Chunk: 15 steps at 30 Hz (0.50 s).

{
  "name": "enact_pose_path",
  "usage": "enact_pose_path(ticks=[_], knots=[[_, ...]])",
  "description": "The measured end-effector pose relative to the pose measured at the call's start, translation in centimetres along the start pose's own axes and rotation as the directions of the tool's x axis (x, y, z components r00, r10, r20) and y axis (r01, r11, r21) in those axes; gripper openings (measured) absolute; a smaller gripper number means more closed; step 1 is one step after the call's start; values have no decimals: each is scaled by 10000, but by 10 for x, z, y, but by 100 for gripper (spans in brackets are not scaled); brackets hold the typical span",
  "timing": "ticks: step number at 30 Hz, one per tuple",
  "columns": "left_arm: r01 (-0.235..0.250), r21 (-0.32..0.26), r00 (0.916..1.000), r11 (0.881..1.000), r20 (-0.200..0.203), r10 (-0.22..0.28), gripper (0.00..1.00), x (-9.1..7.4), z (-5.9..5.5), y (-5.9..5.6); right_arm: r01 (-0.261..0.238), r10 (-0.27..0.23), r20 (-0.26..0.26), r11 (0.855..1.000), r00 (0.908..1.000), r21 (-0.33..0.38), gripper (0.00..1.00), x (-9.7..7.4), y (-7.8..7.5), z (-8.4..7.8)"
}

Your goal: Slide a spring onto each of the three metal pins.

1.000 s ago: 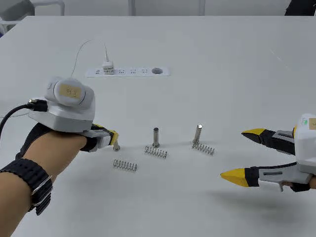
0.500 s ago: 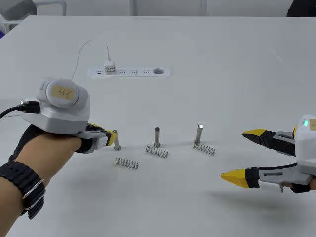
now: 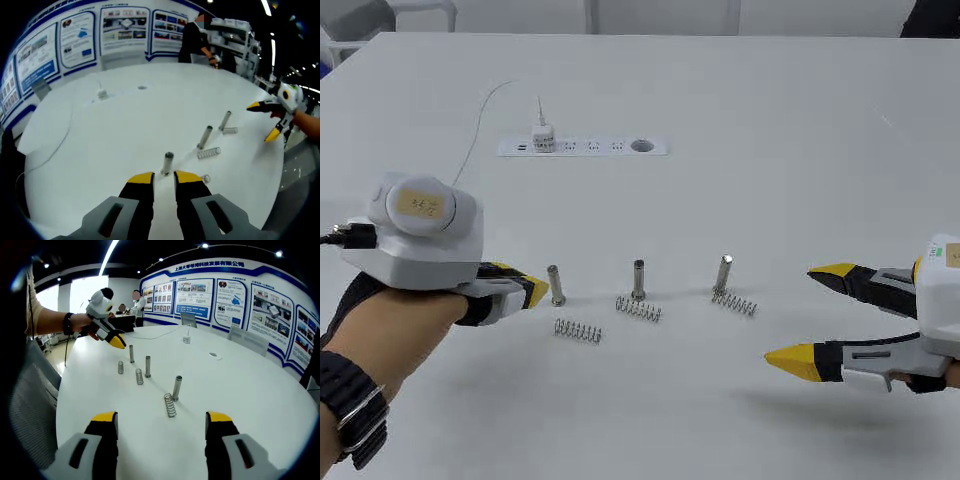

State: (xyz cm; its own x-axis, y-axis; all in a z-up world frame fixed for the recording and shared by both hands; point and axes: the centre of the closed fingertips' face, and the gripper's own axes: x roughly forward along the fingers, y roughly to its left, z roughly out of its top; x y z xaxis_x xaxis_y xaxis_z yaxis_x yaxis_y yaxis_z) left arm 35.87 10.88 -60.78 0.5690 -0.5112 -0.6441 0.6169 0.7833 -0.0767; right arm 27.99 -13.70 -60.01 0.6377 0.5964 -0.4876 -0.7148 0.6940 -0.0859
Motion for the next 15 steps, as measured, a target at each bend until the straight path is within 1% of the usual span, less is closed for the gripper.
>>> enact_pose_path(ticks=[5, 8, 13, 15], knots=[[150, -55, 9997, 9999, 176, -149, 16, -4, -3, -2, -40, 40, -4, 10000, 10000, -6, 69, 0, 2, 3], [296, 30, 9991, 9996, 294, -297, 15, -6, -6, -5, -78, 78, -25, 10000, 10000, -3, 68, 1, 3, 3], [428, 59, 9981, 9991, 439, -430, 16, -7, -11, -6, -140, 140, -45, 9999, 9999, 2, 66, 2, 6, 4], [536, 79, 9973, 9985, 497, -540, 16, -8, -13, -7, -220, 220, 13, 9996, 9998, 187, 64, 3, 7, 5]])
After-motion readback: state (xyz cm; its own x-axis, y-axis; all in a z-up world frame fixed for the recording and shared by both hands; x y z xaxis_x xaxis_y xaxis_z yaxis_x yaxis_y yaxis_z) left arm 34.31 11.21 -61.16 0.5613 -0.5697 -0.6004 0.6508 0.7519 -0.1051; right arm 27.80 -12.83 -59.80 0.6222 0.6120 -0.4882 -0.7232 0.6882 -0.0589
